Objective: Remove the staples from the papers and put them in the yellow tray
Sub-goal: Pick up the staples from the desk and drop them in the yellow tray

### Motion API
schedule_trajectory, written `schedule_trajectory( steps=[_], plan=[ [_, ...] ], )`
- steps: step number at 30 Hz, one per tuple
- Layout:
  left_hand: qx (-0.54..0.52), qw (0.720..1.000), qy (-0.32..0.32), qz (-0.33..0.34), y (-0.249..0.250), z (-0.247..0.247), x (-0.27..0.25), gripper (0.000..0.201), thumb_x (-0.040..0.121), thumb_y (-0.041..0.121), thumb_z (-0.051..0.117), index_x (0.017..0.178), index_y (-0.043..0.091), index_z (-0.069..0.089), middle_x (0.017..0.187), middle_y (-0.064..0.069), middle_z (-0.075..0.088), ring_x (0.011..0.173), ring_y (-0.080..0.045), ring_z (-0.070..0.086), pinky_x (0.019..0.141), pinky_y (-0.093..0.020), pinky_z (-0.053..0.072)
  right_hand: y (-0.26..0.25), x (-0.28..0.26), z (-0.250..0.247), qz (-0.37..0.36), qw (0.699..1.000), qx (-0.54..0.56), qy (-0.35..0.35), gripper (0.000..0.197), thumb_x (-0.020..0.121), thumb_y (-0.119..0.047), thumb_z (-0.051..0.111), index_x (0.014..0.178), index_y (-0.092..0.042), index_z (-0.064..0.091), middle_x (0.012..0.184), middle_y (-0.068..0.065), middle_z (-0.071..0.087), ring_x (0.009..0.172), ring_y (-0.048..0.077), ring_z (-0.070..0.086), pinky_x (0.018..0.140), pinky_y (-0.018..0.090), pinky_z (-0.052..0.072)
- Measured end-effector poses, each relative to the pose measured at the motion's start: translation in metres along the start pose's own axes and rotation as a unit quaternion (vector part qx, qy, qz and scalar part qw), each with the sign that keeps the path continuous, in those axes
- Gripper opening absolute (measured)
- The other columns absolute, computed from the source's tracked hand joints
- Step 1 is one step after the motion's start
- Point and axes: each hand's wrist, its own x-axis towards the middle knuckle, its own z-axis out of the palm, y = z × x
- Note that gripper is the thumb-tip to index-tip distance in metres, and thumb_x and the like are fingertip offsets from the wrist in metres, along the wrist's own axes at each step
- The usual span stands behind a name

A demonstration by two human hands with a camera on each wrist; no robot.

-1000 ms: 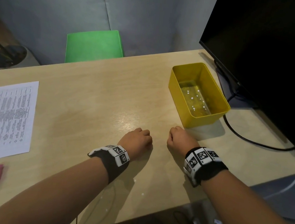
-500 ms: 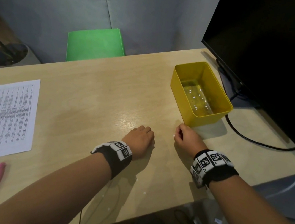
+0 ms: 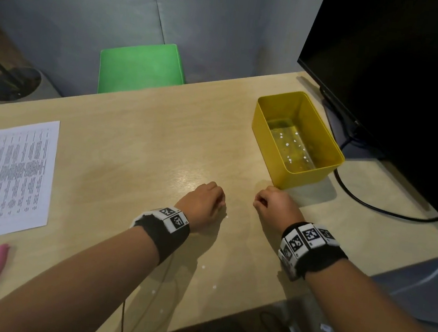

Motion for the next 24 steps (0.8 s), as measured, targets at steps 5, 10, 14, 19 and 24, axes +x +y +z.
schedule_trajectory(
  steps=[5, 10, 14, 19, 24],
  plan=[
    [0.008, 1.000, 0.010, 0.005, 0.002, 0.003, 0.000, 0.016, 0.092, 0.026, 0.047, 0.096, 0.013, 0.057, 0.103, -0.004, 0.054, 0.094, -0.023, 0.050, 0.080, -0.035, 0.044, -0.002, -0.003, 0.002, -0.023, 0.997, -0.068, -0.025, 0.018, 0.095, -0.019, 0.048, 0.103, -0.011, 0.061, 0.108, 0.004, 0.055, 0.089, 0.023, 0.057, 0.076, 0.033, 0.048],
    [0.017, 1.000, 0.002, -0.005, 0.005, 0.004, 0.000, 0.018, 0.091, 0.027, 0.049, 0.097, 0.013, 0.058, 0.104, -0.005, 0.055, 0.096, -0.024, 0.049, 0.081, -0.036, 0.044, -0.009, -0.004, 0.000, 0.007, 0.995, -0.069, -0.073, 0.018, 0.086, -0.002, 0.051, 0.103, -0.010, 0.050, 0.107, 0.006, 0.050, 0.084, 0.020, 0.049, 0.072, 0.031, 0.041],
    [0.021, 1.000, -0.002, -0.006, 0.005, 0.006, -0.001, 0.018, 0.091, 0.027, 0.050, 0.099, 0.014, 0.059, 0.106, -0.004, 0.055, 0.097, -0.024, 0.048, 0.082, -0.033, 0.042, -0.001, -0.003, -0.007, 0.039, 0.997, 0.029, -0.068, 0.012, 0.090, 0.000, 0.043, 0.094, -0.011, 0.043, 0.098, 0.005, 0.044, 0.081, 0.020, 0.044, 0.070, 0.027, 0.031],
    [0.043, 0.999, -0.016, 0.003, 0.006, 0.008, -0.004, 0.021, 0.088, 0.032, 0.054, 0.102, 0.018, 0.060, 0.108, -0.002, 0.053, 0.099, -0.023, 0.047, 0.088, -0.035, 0.043, 0.008, -0.006, -0.005, 0.037, 0.996, 0.067, -0.043, 0.010, 0.095, -0.004, 0.039, 0.100, -0.007, 0.047, 0.097, 0.004, 0.043, 0.086, 0.022, 0.047, 0.071, 0.025, 0.029],
    [0.057, 0.998, -0.016, 0.000, 0.010, 0.009, -0.004, 0.020, 0.086, 0.034, 0.058, 0.101, 0.022, 0.067, 0.109, 0.000, 0.055, 0.102, -0.023, 0.047, 0.083, -0.029, 0.041, 0.007, -0.007, -0.002, 0.014, 0.998, 0.064, -0.025, 0.005, 0.095, -0.016, 0.048, 0.092, -0.014, 0.051, 0.099, 0.001, 0.051, 0.089, 0.020, 0.052, 0.075, 0.028, 0.038]
  ],
)
